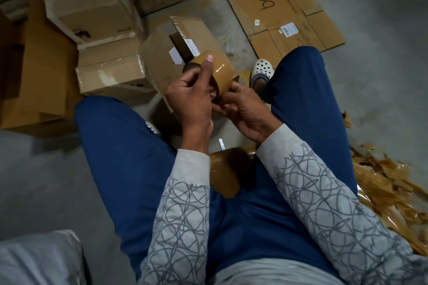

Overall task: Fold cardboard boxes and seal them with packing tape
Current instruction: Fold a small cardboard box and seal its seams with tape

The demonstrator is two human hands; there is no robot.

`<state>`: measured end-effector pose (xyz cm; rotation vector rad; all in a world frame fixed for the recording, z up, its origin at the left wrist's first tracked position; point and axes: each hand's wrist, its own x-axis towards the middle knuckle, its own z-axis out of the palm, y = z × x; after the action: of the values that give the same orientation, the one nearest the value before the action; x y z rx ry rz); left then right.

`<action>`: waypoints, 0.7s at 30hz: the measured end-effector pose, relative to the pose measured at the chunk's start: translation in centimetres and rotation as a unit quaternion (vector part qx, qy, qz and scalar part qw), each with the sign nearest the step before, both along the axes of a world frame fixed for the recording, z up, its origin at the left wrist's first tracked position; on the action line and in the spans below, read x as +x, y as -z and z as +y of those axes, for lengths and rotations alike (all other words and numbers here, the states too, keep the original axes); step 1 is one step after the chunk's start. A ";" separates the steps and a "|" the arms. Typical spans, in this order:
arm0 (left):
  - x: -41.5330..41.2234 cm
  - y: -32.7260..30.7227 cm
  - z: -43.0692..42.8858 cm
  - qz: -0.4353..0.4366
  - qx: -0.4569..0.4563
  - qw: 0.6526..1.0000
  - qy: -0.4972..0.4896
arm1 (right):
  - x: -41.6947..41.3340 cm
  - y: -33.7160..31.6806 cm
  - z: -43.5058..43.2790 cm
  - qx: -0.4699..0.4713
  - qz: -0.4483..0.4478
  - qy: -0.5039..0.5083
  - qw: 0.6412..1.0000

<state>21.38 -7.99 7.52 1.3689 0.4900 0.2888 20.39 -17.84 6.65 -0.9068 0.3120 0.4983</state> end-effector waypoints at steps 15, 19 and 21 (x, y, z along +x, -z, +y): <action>-0.4 2.1 -0.1 -0.027 -0.152 0.988 -0.024 | 0.3 1.1 0.0 -0.177 -0.123 0.151 0.965; -0.7 2.3 -0.6 -0.041 -0.126 0.991 -0.006 | 0.3 1.2 0.1 -0.177 -0.130 0.184 0.958; -0.8 2.3 -0.9 -0.046 -0.137 0.989 -0.001 | 0.3 1.2 -0.2 -0.173 -0.129 0.185 0.959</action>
<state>20.54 -8.91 5.24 1.0829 0.4367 0.2739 20.74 -18.03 5.46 -1.2090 0.3260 -0.0272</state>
